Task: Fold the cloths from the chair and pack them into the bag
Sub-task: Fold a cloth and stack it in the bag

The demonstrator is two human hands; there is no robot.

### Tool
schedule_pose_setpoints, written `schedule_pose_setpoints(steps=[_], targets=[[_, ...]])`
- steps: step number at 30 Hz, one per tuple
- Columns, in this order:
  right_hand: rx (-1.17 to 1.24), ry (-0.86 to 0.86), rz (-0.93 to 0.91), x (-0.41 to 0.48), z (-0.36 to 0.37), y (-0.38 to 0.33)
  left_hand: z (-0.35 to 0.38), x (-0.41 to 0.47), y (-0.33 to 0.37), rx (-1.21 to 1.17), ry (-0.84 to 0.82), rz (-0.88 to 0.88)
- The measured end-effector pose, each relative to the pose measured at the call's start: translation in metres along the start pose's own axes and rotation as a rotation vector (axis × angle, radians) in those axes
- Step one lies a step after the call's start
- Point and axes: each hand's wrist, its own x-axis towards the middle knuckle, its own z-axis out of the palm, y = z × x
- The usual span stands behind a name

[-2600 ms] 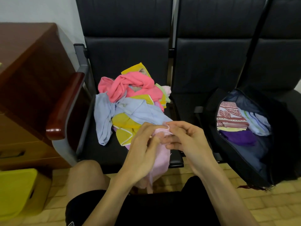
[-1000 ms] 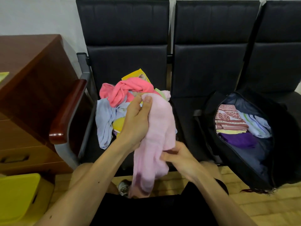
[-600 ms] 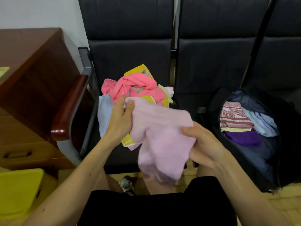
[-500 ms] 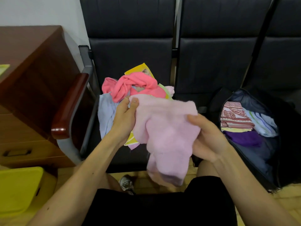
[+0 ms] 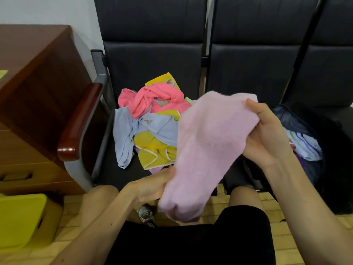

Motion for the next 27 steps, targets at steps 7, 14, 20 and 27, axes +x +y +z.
schedule_pose_setpoints(steps=[7, 14, 20, 27], targets=[[0.006, 0.158, -0.078, 0.007, -0.016, -0.004, -0.01, 0.003, -0.006, 0.29, -0.045, 0.0], [0.024, 0.337, -0.073, 0.024, -0.044, 0.011, 0.002, -0.008, 0.02, 0.119, 0.008, 0.142], [0.088, 0.376, 0.051, 0.032, -0.072, 0.048, 0.021, -0.02, 0.049, -0.238, 0.001, 0.18], [0.145, 0.348, 0.443, 0.019, -0.083, 0.113, 0.026, -0.011, 0.061, -0.457, 0.025, 0.256]])
